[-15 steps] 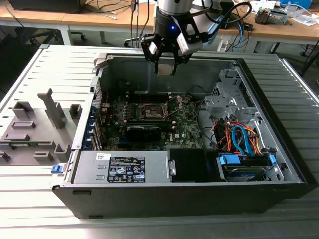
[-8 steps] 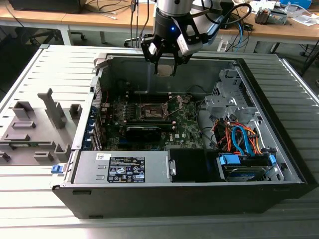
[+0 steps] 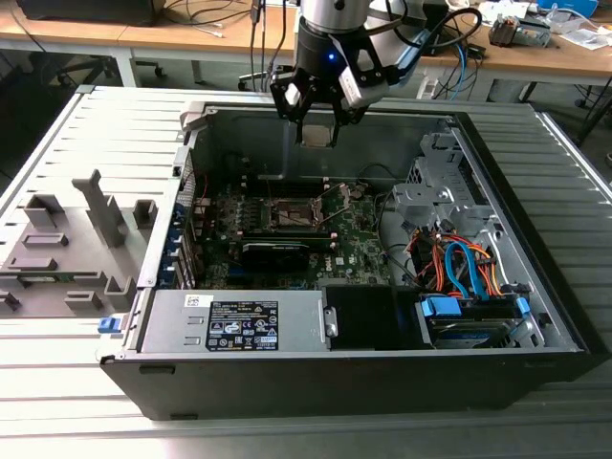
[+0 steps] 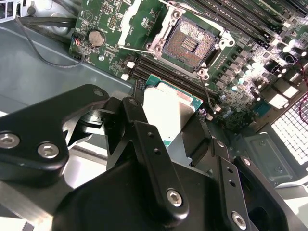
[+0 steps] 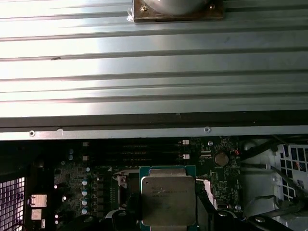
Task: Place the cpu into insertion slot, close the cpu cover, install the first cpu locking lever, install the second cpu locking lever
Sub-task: 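Place the cpu into insertion slot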
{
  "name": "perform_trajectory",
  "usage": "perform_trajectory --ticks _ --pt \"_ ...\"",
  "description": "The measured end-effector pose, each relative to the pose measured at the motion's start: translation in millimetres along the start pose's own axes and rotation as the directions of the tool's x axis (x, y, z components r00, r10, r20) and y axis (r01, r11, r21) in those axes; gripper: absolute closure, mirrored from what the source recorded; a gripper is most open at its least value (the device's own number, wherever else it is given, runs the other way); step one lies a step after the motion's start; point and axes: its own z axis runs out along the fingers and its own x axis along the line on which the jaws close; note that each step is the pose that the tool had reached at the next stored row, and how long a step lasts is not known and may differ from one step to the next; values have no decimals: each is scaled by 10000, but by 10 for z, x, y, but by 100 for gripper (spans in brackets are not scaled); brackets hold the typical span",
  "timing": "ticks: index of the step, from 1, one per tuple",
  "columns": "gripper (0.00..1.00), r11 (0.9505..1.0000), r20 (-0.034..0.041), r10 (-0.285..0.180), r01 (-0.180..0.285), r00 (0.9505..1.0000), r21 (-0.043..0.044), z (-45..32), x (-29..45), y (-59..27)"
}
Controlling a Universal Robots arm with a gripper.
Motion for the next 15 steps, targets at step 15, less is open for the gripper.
perform_trajectory --ticks 15 --pt "45 9994 9 6 -6 10000 353 50 13 -21"
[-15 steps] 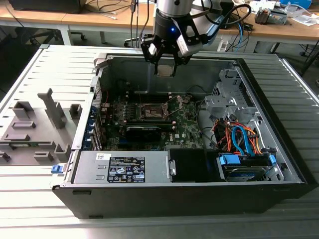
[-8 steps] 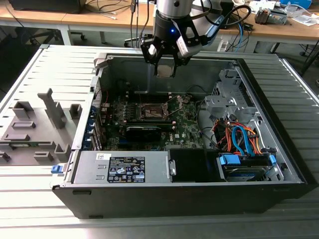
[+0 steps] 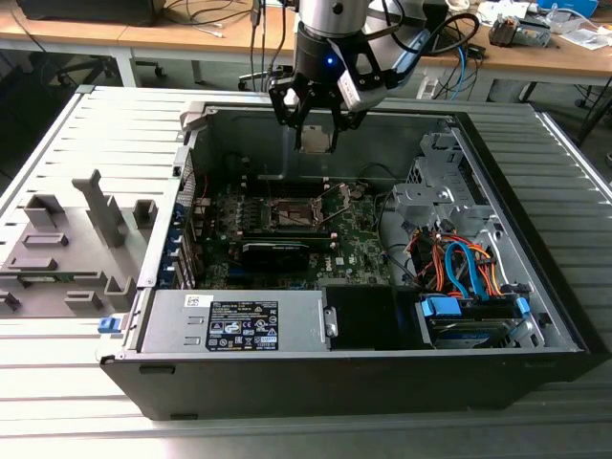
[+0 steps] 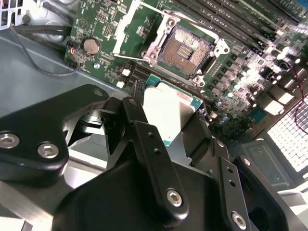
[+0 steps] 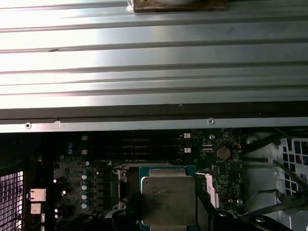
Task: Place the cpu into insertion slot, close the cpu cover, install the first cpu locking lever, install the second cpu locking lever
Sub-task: 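Place the cpu into insertion slot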
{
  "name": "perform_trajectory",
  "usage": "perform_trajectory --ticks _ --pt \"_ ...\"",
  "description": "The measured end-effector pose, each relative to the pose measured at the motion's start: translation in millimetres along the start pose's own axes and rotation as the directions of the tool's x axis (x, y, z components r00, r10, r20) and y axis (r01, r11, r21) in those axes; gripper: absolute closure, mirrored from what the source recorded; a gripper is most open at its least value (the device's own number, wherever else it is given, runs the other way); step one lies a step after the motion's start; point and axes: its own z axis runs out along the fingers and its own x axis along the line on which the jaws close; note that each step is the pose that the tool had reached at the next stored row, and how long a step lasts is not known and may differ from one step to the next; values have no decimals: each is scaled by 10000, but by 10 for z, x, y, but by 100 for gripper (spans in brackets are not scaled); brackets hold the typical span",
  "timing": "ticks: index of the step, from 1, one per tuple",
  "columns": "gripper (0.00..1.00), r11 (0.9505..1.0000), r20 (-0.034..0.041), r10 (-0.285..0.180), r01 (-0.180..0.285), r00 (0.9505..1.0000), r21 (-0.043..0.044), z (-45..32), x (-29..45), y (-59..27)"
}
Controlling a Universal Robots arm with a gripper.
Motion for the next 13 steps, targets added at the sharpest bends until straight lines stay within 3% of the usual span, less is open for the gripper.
perform_trajectory --ticks 3,13 --pt "45 10000 1 -1 1 10000 70 18 6 -12" --pt "45 10000 2 2 -2 10000 88 55 9 -27"
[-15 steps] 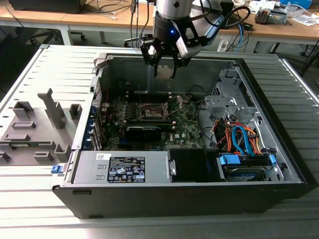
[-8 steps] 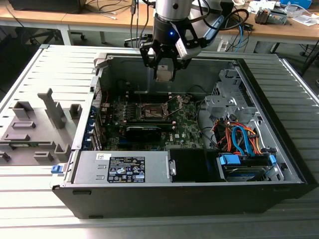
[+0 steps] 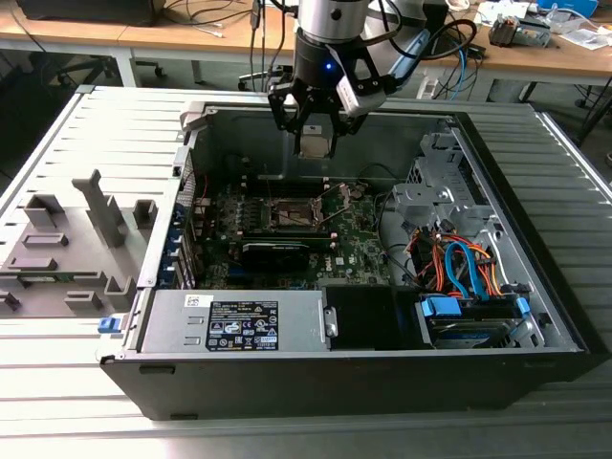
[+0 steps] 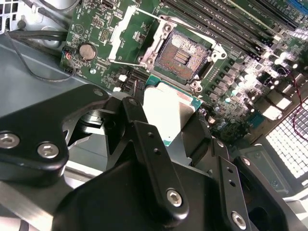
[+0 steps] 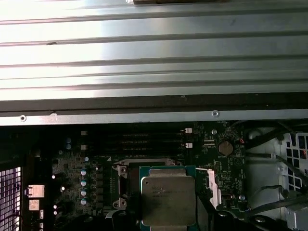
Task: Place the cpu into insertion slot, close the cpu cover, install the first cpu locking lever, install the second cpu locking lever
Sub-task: 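Place the cpu into insertion slot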
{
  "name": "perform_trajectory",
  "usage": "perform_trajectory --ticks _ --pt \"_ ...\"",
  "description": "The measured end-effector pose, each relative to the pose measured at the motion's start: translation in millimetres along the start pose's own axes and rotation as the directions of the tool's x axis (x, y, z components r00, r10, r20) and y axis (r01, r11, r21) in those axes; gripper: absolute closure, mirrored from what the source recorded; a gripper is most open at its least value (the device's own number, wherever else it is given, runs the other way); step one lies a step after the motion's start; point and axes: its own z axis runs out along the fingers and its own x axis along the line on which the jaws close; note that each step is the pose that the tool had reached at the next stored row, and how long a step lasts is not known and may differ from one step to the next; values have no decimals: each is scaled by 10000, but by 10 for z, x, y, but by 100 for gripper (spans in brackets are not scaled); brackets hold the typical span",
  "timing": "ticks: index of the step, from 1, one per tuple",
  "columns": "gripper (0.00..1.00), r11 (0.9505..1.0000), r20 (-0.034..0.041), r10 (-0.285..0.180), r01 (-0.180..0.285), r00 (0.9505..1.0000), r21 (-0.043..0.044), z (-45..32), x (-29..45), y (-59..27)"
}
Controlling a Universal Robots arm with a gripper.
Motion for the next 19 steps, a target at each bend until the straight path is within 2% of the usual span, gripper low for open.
perform_trajectory --ticks 19 --pt "45 10000 1 -1 1 10000 0 48 11 -26"
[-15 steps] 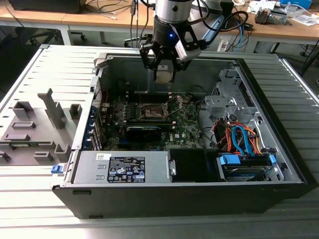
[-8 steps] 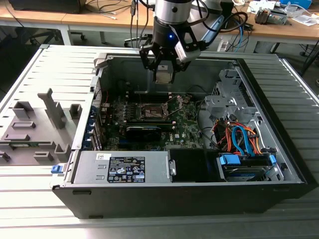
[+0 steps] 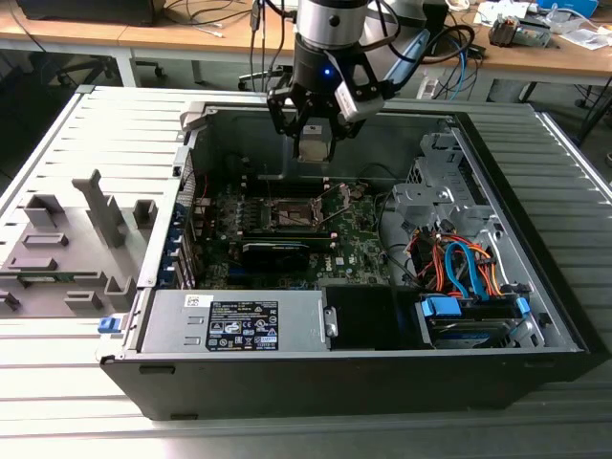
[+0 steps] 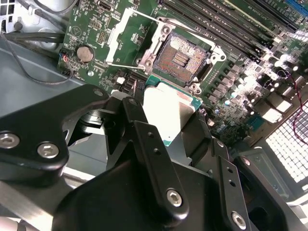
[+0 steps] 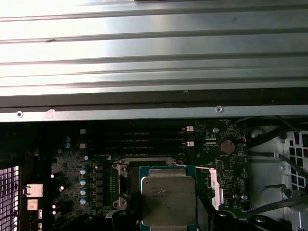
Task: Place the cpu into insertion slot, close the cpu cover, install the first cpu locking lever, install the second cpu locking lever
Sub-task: 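Place the cpu into insertion slot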
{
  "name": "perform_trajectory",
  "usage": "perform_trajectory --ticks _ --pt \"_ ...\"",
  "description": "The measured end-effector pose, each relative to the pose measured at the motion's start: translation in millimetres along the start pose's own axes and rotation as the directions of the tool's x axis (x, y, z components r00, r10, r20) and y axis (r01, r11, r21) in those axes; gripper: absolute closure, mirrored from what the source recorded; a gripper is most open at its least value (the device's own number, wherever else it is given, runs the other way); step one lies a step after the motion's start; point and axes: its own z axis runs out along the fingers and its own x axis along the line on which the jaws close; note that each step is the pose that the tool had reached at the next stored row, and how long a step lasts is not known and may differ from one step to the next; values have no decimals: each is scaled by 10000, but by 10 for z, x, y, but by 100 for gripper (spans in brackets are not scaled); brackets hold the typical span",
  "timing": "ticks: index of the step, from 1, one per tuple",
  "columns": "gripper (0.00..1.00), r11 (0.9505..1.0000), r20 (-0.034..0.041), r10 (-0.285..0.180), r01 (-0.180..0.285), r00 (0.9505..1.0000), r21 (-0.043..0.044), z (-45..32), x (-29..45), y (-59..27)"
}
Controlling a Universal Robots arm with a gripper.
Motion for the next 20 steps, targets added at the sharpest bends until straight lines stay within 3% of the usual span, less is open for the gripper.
perform_trajectory --ticks 20 --pt "45 10000 0 1 -1 10000 0 44 16 -13"
